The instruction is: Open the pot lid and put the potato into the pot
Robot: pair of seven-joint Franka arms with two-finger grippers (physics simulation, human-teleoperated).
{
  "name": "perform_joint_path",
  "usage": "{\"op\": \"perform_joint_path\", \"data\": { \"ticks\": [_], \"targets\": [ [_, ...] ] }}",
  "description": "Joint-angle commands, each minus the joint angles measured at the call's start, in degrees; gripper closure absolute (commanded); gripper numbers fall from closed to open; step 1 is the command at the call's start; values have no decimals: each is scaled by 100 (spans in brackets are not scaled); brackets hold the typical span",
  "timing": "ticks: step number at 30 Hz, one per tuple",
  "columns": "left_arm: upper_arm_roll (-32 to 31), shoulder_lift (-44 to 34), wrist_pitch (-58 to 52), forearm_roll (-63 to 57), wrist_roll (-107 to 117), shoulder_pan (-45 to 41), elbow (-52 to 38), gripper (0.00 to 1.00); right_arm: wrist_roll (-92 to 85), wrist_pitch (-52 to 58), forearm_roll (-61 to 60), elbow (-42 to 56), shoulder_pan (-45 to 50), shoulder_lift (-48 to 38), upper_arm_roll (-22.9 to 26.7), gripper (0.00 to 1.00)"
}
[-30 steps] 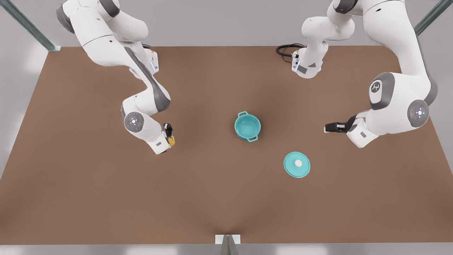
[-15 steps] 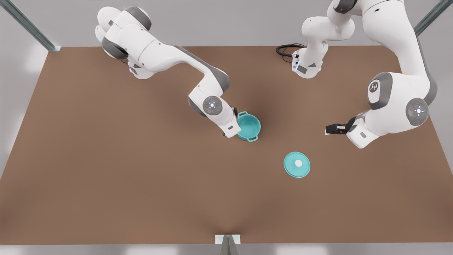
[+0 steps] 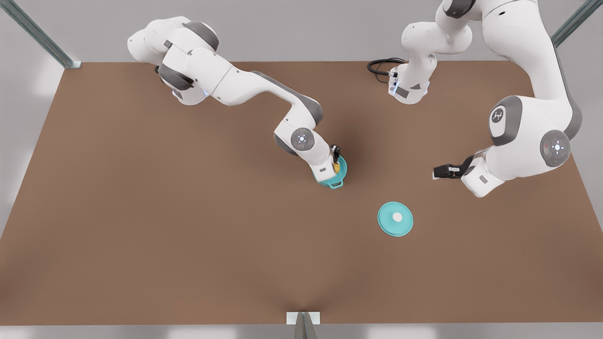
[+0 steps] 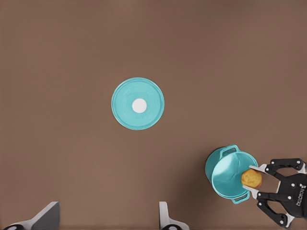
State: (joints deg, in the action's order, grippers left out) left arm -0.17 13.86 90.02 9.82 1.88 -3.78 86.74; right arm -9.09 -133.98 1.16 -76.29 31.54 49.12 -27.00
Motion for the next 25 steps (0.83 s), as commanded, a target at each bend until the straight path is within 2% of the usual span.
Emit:
{"op": "perform_joint_path", "data": {
  "ticks": [1, 5, 6, 7, 11, 12, 14, 16, 17, 18, 19, 25],
  "targets": [
    [-1, -6, -2, -6, -21, 0, 0, 0, 1471, -155, 69, -193, -60, -104, 2, 50],
    [-1, -6, -2, -6, -21, 0, 0, 0, 1463, -146, 69, -457, -86, -218, 11, 47],
    [-1, -6, -2, -6, -21, 0, 0, 0, 1463, -146, 69, -466, -86, -218, 11, 31],
    [-1, -6, -2, -6, -21, 0, 0, 0, 1463, -146, 69, -466, -86, -218, 11, 0],
    [-1, -6, -2, -6, -21, 0, 0, 0, 1480, -6, 69, -466, -227, -411, 11, 0],
    [-1, -6, -2, -6, -21, 0, 0, 0, 1288, 608, 69, -466, -569, -754, 11, 0],
    [-1, -6, -2, -6, -21, 0, 0, 0, 409, 2365, 16, -457, -1921, -1693, 29, 0],
    [-1, -6, -2, -6, -21, 0, 0, 0, -198, 3263, 507, -448, -3311, -2178, 55, 0],
    [-1, -6, -2, -6, -21, 0, 0, 0, -207, 3764, 675, -466, -3698, -2362, 107, 0],
    [-1, -6, -2, -6, -21, 0, 0, 0, -154, 4046, 842, -483, -3743, -2547, 582, 0],
    [-1, -6, -2, -6, -21, 0, 0, 0, 29, 4503, 833, -431, -3751, -2635, 784, 0],
    [-1, 3, -2, -6, -12, 0, 0, 0, 250, 4767, 842, -431, -3997, -2697, 767, 0]
  ]
}}
